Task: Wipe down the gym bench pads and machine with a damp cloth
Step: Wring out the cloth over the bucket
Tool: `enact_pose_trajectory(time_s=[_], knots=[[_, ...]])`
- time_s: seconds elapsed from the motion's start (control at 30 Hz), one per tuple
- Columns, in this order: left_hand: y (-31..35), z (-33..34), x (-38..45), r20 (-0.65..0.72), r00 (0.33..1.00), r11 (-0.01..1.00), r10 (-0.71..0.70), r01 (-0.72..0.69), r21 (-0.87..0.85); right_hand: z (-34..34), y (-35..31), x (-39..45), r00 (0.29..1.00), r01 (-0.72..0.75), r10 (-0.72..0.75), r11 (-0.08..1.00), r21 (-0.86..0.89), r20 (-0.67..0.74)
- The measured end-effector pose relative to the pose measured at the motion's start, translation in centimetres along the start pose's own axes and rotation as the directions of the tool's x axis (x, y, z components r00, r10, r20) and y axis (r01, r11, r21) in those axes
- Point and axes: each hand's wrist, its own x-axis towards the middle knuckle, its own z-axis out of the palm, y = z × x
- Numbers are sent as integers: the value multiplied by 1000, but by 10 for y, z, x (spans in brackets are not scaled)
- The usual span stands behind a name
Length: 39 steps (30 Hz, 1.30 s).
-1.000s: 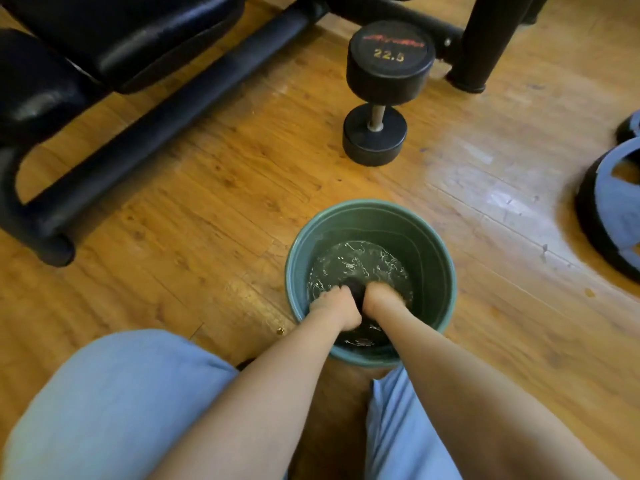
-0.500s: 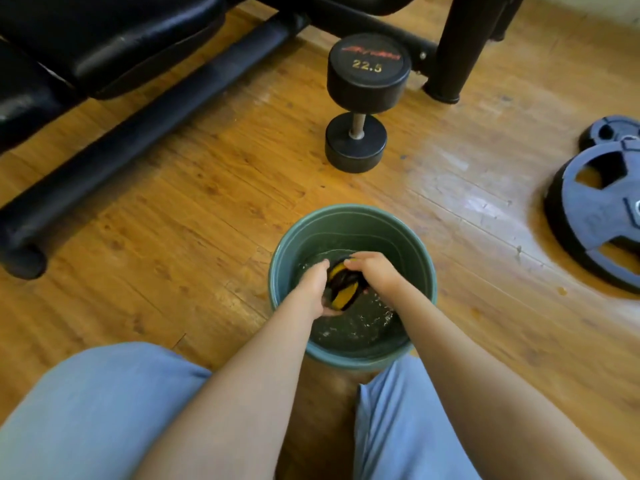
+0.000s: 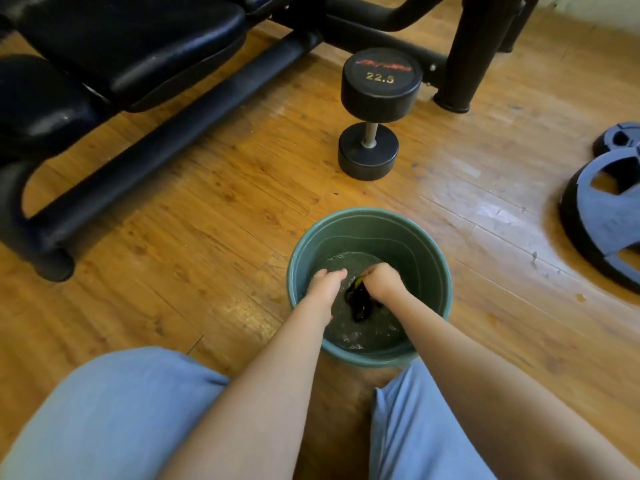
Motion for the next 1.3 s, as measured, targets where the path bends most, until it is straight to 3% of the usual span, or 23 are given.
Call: enact_pose_trajectory(time_s=[0.07,0.13,0.2,0.23,0.27,0.33,0.4,0.43,0.53,0.7,0.93,1.03,1.1,1.17,1.3], knots=[[1,-1,0,51,999,999,-8,10,-39,-14,-10,-7,995,-42,77,904,426,-66],[3,3,0,90,995,993,-44,53,-102,-27,-19,-20,991,-73,131,662,746,-20],[6,7,-1,126,992,978,12,15,-208,-35,-26,-32,991,-130,92,401,907,101],[9,10,-2,144,987,949,71,-22,-316,-38,-30,-38,988,-156,58,337,929,145],[13,12,-4,144,983,911,118,-50,-409,-38,-33,-42,987,-160,36,343,926,157],[18,17,-4,122,982,888,142,-72,-455,-33,-38,-45,998,-56,30,586,808,48],[16,23,-4,57,988,930,140,-112,-350,-18,-40,-46,983,131,-28,807,576,-183],[14,26,-4,14,987,948,162,-152,-281,-11,-41,-48,960,207,-82,848,487,-267],[8,32,-7,-24,979,964,204,-205,-169,4,-35,-48,915,289,-129,870,400,-382],[0,26,-2,-89,992,991,84,-93,-94,11,-30,-45,948,154,31,825,544,-316],[-5,24,1,-228,934,944,273,-215,252,17,-23,-32,982,-44,150,774,632,-115],[-7,27,1,-157,924,885,350,-270,379,16,-17,-25,972,-25,163,791,612,-171],[-9,31,3,-101,945,883,312,-248,399,17,-11,-22,949,17,164,827,563,-269],[-10,30,8,-133,963,907,235,-168,387,20,-5,-18,950,17,114,910,414,-291],[-4,21,7,-224,968,963,112,-51,263,31,3,-7,985,-163,168,982,101,-47]])
